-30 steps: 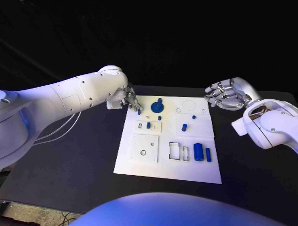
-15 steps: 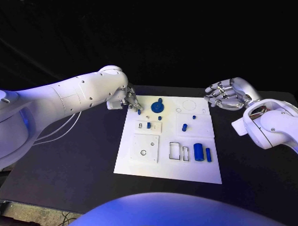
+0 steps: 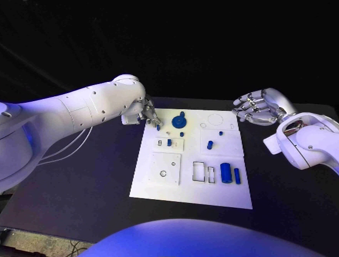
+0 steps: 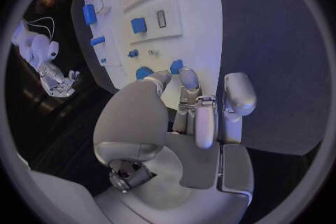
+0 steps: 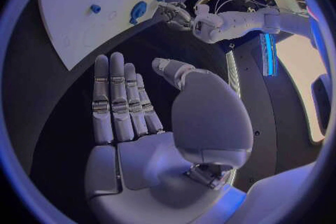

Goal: Assemble the parts on the task board

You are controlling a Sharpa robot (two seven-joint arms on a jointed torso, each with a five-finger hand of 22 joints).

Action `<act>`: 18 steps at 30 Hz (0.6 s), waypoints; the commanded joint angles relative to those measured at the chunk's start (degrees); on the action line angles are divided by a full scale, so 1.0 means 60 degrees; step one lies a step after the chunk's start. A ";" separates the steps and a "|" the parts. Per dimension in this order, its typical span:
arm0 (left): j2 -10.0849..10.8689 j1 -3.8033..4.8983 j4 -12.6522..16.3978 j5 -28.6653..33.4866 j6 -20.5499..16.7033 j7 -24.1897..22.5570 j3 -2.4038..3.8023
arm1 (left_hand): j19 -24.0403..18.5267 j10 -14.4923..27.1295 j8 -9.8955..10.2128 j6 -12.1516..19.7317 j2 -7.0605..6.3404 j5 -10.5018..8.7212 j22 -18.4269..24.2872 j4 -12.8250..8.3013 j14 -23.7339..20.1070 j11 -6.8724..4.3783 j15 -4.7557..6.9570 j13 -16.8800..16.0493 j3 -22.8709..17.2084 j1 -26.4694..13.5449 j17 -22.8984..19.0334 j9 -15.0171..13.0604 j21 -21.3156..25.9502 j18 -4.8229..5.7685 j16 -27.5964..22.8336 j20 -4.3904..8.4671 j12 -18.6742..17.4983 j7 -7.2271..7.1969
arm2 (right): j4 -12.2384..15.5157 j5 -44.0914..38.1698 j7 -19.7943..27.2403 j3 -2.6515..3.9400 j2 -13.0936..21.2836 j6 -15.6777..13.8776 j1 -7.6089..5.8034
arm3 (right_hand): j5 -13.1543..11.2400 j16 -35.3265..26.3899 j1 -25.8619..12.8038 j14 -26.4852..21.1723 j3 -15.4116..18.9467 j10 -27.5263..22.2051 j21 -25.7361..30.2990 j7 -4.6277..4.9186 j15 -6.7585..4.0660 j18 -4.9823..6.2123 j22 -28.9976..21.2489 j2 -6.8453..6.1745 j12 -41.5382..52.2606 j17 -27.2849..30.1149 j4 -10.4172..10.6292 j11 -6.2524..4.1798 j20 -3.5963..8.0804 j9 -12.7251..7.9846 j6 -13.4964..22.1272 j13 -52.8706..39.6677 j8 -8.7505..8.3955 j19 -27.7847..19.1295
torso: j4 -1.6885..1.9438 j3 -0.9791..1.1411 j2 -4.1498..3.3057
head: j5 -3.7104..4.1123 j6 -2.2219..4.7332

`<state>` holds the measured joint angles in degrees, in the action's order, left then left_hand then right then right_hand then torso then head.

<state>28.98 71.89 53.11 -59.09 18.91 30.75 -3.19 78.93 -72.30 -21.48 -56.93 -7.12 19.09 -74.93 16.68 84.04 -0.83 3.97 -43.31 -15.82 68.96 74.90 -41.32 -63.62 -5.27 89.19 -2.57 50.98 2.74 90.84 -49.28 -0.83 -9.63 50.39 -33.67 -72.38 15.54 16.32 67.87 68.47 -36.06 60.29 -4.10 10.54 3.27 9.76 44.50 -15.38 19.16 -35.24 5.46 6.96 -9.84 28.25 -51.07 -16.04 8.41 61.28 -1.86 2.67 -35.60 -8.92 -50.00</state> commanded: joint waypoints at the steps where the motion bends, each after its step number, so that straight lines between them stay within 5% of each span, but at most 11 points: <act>1: -0.0035 0.0001 -0.0008 0.0072 0.0231 0.0002 -0.0001 | 0.0021 0.0012 -0.0011 -0.0050 -0.0085 -0.0033 -0.1396 0.0007 0.0946 -0.0040 0.0004 -0.0008 -0.0034 -0.0010 0.2345 -0.0011 -0.0038 0.0039 0.0051 0.0006 0.0032 0.0014 | 0.0001 -0.0022 0.0055 0.0003 -0.0013 0.0126 0.0007 | 0.0061 -0.0045 -0.0048 -0.0004 -0.0013 0.0042 0.0052 0.0034 0.0067 0.0099 -0.0008 0.0014 -0.0025 0.0015 -0.0042 -0.0003 -0.0031 -0.0009 0.0007 0.0007 0.0025 -0.0048 | -0.0003 0.0000 -0.0002 | 0.0001 0.0001; 18: -0.0039 0.0001 -0.0006 0.0081 0.0379 0.0029 -0.0015 | 0.0018 -0.0010 -0.0023 -0.0077 -0.0052 -0.0062 -0.1395 -0.0012 0.0948 -0.0051 0.0004 -0.0022 -0.0096 0.0004 0.2353 -0.0019 -0.0031 0.0038 0.0055 0.0005 0.0052 -0.0004 | -0.0007 -0.0022 0.0052 0.0003 -0.0013 0.0130 0.0009 | 0.0089 -0.0065 -0.0048 -0.0001 -0.0012 0.0052 0.0052 0.0035 0.0070 0.0100 -0.0029 0.0019 -0.0039 0.0017 -0.0043 -0.0001 -0.0034 -0.0012 0.0004 0.0029 0.0029 -0.0053 | 0.0007 -0.0009 0.0001 | 0.0003 0.0001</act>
<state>28.85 71.89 52.94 -58.95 19.95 30.88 -3.28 78.93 -72.29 -21.48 -56.93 -7.11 19.04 -74.92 16.67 84.04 -0.83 3.97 -43.37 -16.14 68.95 74.90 -41.37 -63.62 -5.26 89.18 -2.57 50.98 2.74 90.79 -49.27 -0.84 -9.63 50.37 -33.59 -72.36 15.88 16.32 67.87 68.47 -36.06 60.29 -4.10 10.54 3.27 9.77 44.38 -15.39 19.17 -35.19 5.46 6.96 -9.84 28.26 -51.07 -15.91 8.40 61.28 -1.86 2.64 -35.61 -8.90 -50.00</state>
